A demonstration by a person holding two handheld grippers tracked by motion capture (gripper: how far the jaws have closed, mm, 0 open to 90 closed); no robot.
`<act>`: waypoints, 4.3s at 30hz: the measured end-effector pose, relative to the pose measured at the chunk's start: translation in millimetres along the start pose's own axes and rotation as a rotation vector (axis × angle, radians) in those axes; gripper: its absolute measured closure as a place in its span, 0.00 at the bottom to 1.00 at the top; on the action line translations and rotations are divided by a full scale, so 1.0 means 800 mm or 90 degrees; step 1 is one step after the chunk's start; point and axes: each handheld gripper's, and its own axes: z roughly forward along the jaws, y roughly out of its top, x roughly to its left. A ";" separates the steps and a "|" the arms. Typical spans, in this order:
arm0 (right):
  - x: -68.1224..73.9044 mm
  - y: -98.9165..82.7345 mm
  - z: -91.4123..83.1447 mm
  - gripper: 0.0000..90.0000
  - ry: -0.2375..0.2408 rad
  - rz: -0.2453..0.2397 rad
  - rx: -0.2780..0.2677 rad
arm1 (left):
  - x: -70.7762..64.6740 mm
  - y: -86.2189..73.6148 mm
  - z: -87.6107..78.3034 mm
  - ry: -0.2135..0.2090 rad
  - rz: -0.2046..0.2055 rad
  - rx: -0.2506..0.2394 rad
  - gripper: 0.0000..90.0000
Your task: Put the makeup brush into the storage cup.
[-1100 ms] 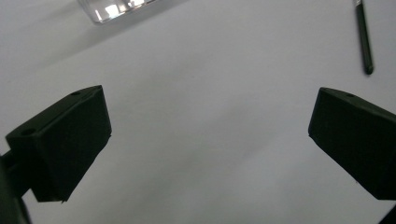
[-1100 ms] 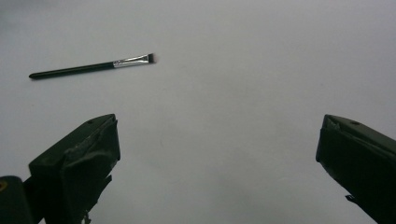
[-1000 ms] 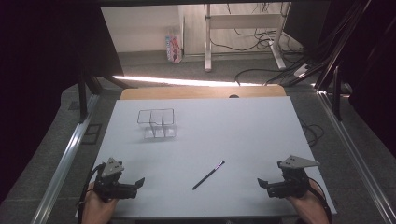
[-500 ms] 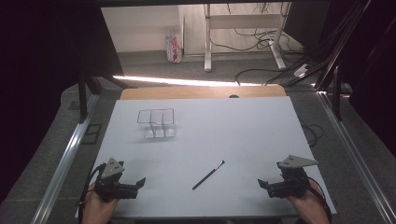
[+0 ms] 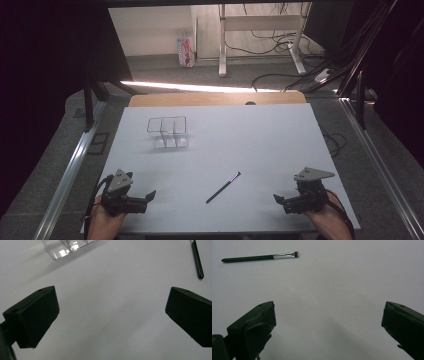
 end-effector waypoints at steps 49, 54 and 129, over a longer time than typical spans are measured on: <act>0.009 0.047 0.010 0.00 0.012 -0.022 0.091 | 0.002 0.000 0.001 0.026 -0.010 0.013 0.00; 0.009 0.055 0.016 0.00 0.021 -0.034 0.118 | 0.002 0.000 0.002 0.026 -0.008 0.014 0.00; 0.090 0.155 0.135 0.19 0.103 -0.225 0.231 | 0.008 -0.003 0.001 0.003 -0.039 0.004 0.00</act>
